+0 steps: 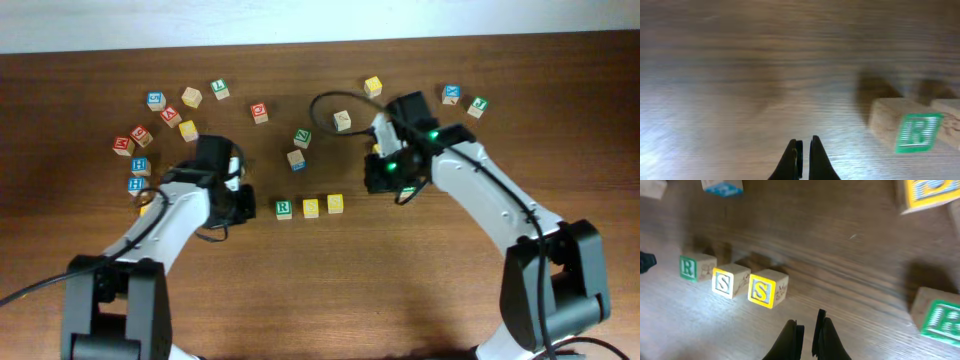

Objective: Spell out RSS

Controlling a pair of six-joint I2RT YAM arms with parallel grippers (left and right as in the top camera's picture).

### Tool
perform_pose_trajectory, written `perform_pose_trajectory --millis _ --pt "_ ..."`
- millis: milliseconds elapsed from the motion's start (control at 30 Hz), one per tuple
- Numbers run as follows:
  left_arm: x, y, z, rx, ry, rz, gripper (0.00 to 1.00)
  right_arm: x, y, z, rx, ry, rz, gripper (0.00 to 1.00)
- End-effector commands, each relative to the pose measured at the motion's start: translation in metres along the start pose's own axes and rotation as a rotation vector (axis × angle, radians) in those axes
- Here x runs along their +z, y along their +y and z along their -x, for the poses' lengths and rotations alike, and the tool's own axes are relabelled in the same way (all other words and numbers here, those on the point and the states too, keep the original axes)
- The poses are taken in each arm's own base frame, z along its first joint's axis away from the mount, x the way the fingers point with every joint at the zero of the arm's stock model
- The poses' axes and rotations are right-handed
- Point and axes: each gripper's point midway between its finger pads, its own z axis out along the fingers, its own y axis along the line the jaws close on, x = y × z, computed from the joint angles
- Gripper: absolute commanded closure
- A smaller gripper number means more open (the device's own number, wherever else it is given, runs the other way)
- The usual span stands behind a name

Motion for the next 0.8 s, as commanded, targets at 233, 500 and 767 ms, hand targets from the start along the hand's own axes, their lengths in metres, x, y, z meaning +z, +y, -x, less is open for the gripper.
perform_pose_trajectory --millis 233,500,767 --pt "0.033 -0.011 0.005 0.058 0.009 -0.025 1.0 0.046 -0.002 -0.023 0.049 0.125 0.049 0.96" --pt "0.039 -0.023 -0.004 0.053 0.058 -0.105 1.0 0.063 0.007 -0.029 0.06 0.168 0.128 0.96" --pt "0.039 -0.031 -0.008 0.028 0.075 -0.137 1.0 0.082 0.01 -0.04 0.053 0.214 0.13 0.96"
